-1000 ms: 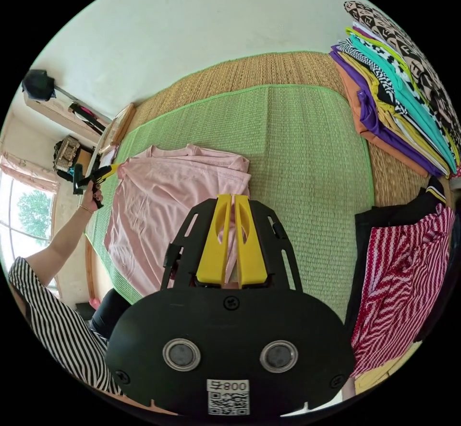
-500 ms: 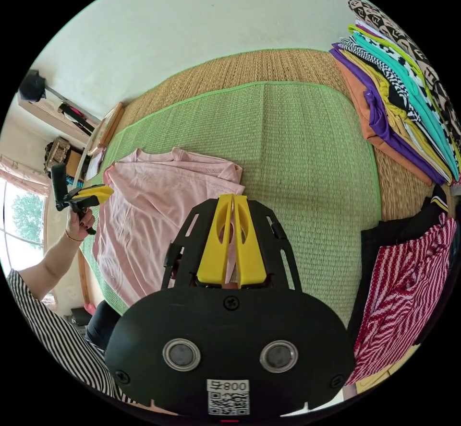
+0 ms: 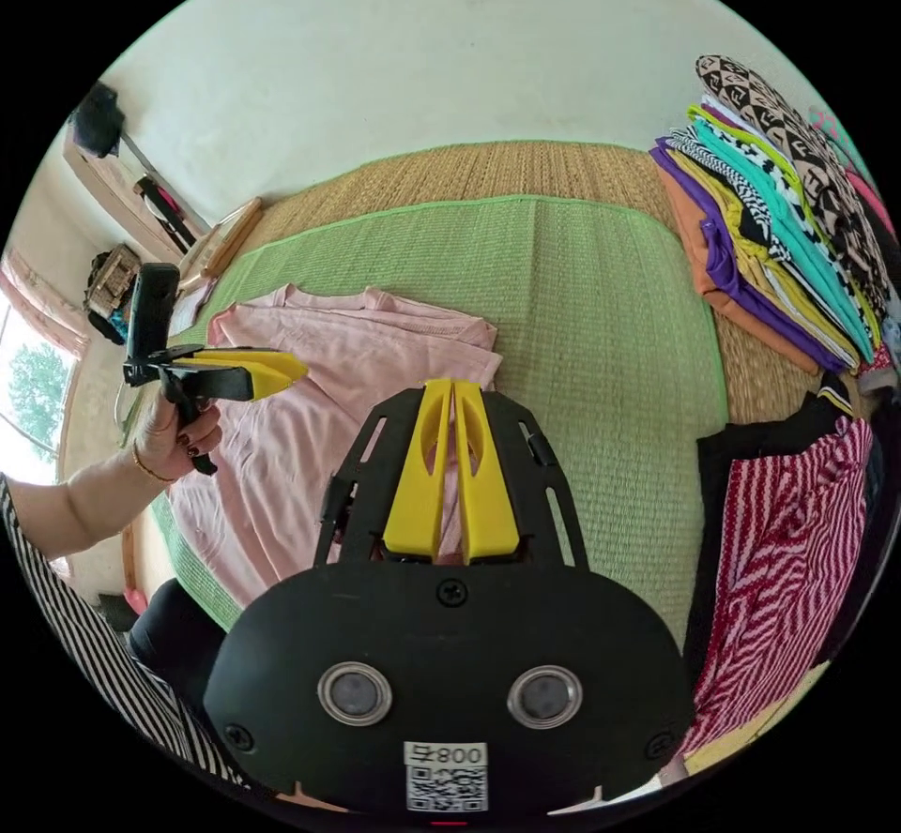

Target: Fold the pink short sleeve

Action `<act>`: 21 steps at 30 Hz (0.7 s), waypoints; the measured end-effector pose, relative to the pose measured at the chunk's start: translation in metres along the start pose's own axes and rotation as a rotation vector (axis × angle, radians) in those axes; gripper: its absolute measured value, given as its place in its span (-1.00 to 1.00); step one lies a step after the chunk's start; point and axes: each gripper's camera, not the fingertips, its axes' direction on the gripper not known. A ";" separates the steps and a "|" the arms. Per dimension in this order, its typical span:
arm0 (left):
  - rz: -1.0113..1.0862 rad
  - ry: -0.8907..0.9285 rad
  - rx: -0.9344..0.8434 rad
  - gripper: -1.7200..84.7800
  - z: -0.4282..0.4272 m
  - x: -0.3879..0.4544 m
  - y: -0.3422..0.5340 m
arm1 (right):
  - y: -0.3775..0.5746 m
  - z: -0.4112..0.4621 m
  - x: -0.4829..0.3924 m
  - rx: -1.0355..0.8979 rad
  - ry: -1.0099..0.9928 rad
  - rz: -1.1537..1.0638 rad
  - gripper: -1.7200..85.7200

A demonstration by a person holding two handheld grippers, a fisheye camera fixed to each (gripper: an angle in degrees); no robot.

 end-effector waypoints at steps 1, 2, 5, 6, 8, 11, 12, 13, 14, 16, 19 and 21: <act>0.008 0.004 -0.006 -0.79 0.008 0.001 -0.008 | 0.005 -0.001 0.004 -0.005 -0.007 0.031 -0.90; 0.019 0.003 -0.015 -0.79 0.016 0.003 -0.016 | 0.010 -0.001 0.007 -0.004 -0.044 0.047 -0.87; 0.051 -0.042 -0.051 -0.79 0.036 0.009 -0.036 | 0.020 0.003 0.011 -0.013 -0.082 0.085 -0.84; 0.052 -0.050 -0.059 -0.79 0.040 0.009 -0.040 | 0.021 0.005 0.012 -0.018 -0.085 0.093 -0.84; 0.061 -0.069 -0.081 -0.78 0.054 0.010 -0.052 | 0.023 0.012 0.017 -0.027 -0.169 0.127 -0.83; 0.047 -0.057 -0.086 -0.78 0.066 0.007 -0.062 | 0.023 0.022 0.019 -0.040 -0.239 0.156 -0.85; 0.041 -0.054 -0.084 -0.78 0.067 0.007 -0.064 | 0.023 0.023 0.018 -0.041 -0.243 0.158 -0.85; 0.030 -0.046 -0.073 -0.77 0.069 0.006 -0.067 | 0.024 0.025 0.015 -0.035 -0.264 0.143 -0.86; 0.022 -0.020 -0.063 -0.77 0.070 0.005 -0.070 | 0.027 0.023 0.010 -0.012 -0.281 0.116 -0.87; 0.013 0.011 -0.045 -0.75 0.071 0.005 -0.076 | 0.030 0.021 -0.003 0.012 -0.285 0.037 -0.89; -0.006 0.011 -0.050 -0.71 0.079 0.004 -0.086 | 0.036 0.025 -0.036 -0.009 -0.197 -0.123 -0.91; -0.014 -0.010 -0.076 -0.71 0.088 0.003 -0.092 | 0.039 0.030 -0.053 -0.029 -0.139 -0.194 -0.92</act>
